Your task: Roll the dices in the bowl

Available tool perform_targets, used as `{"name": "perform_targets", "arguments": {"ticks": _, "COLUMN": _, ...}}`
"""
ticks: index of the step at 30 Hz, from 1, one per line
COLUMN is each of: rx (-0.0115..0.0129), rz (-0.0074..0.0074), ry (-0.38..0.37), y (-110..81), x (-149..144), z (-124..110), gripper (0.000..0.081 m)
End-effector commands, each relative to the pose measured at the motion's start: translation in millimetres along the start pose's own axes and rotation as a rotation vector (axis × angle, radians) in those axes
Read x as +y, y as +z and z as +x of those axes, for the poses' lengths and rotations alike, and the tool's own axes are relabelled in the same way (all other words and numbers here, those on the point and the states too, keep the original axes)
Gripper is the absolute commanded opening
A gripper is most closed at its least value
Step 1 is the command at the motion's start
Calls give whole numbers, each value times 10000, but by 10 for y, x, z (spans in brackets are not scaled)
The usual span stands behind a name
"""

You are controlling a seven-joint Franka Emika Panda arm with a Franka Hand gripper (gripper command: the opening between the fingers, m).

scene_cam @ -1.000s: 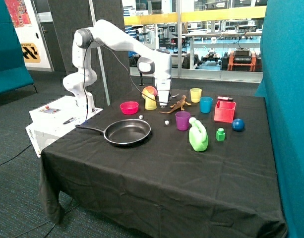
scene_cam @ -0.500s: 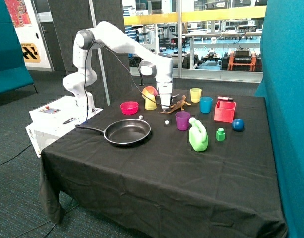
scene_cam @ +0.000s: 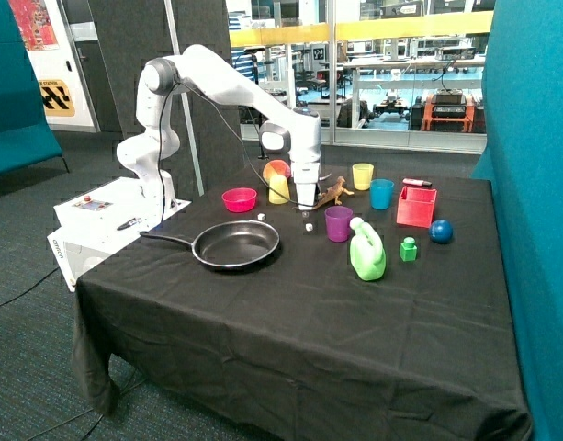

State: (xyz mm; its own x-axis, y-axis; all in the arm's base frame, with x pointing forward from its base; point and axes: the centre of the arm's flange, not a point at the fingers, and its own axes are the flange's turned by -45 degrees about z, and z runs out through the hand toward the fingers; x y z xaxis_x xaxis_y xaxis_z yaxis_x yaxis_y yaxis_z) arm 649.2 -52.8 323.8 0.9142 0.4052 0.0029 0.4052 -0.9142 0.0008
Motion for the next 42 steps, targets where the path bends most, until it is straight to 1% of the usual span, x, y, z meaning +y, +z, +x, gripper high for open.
{"name": "perform_targets", "arguments": {"ticks": 1, "rx": -30, "rz": 7, "ry": 544, "y": 190, "x": 99, "z": 8, "gripper": 389}}
{"name": "perform_targets", "arguments": {"ticks": 9, "rx": -30, "rz": 7, "ry": 594, "y": 294, "x": 95, "z": 10, "gripper": 366}}
{"name": "perform_targets", "arguments": {"ticks": 18, "rx": -30, "rz": 7, "ry": 711, "y": 329, "x": 159, "z": 31, "gripper": 361}}
{"name": "perform_targets", "arguments": {"ticks": 25, "rx": -30, "rz": 7, "ry": 917, "y": 365, "x": 212, "z": 29, "gripper": 329}}
{"name": "perform_targets", "arguments": {"ticks": 34, "rx": -30, "rz": 7, "ry": 928, "y": 411, "x": 192, "z": 25, "gripper": 362}}
{"name": "perform_targets", "arguments": {"ticks": 42, "rx": -30, "rz": 7, "ry": 842, "y": 452, "x": 92, "z": 25, "gripper": 356}}
